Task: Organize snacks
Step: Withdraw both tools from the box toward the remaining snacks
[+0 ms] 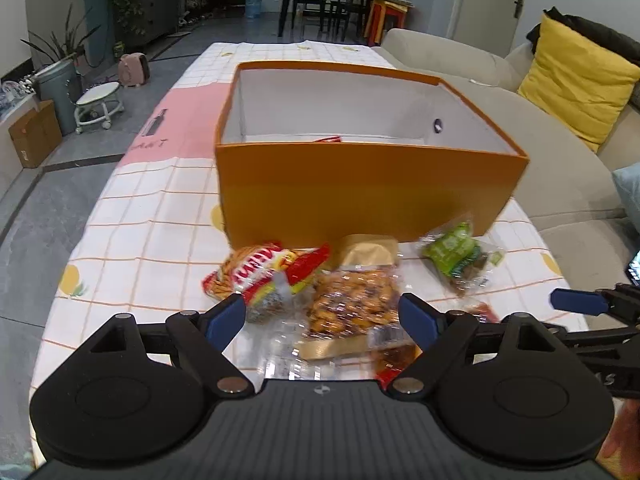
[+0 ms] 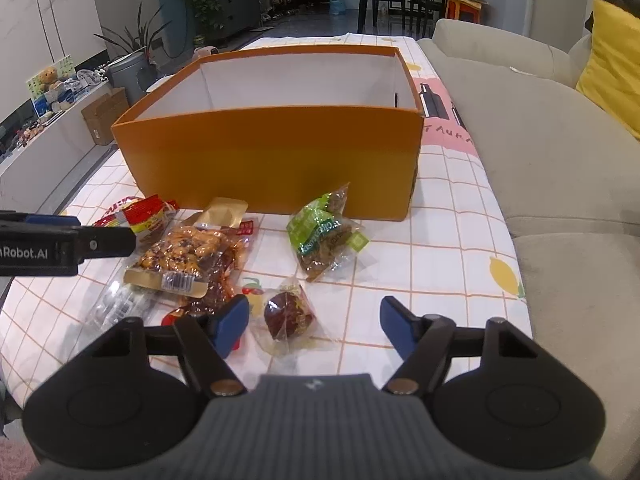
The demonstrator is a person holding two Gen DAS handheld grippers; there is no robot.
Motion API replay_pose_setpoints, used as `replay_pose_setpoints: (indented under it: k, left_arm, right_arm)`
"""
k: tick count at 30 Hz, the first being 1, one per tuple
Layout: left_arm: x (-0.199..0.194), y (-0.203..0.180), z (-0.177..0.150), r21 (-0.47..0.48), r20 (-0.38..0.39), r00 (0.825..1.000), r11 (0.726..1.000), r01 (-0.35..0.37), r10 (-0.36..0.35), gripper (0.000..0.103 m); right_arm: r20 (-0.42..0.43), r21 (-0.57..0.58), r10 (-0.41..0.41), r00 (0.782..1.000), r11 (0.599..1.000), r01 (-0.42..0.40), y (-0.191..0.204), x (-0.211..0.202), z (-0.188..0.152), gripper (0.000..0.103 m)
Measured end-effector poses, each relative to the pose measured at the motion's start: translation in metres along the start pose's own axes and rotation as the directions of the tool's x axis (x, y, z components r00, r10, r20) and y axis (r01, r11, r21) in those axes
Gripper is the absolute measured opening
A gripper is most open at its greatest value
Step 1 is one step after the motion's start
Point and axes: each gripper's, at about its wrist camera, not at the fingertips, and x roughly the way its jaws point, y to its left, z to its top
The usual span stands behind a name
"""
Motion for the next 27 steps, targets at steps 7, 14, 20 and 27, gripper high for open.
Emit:
replay_pose_setpoints:
  k: [7,14,20,27]
  left_arm:
    - [0.013,0.0,0.006,0.102,0.023,0.996,0.991,-0.091,0.089,0.101]
    - [0.03,0.001,0.011,0.153,0.019,0.994,0.982,-0.106,0.104,0.101]
    - [0.045,-0.001,0.009,0.209,-0.009,0.992,0.97,-0.122,0.127,0.096]
    - [0.053,0.002,0.008,0.198,-0.035,0.99,0.972,-0.129,0.139,0.087]
  right_arm:
    - [0.016,-0.003,0.002,1.0,1.0,-0.002,0.002,0.012,0.013,0.07]
    - [0.025,-0.015,-0.033,0.999,0.999,0.034,-0.002,0.031,0.028,0.07]
    - [0.022,-0.061,-0.044,0.999,0.997,0.046,0.0,0.052,0.041,0.07]
    - [-0.011,-0.081,-0.039,0.999,0.996,0.038,-0.001,0.078,0.047,0.066]
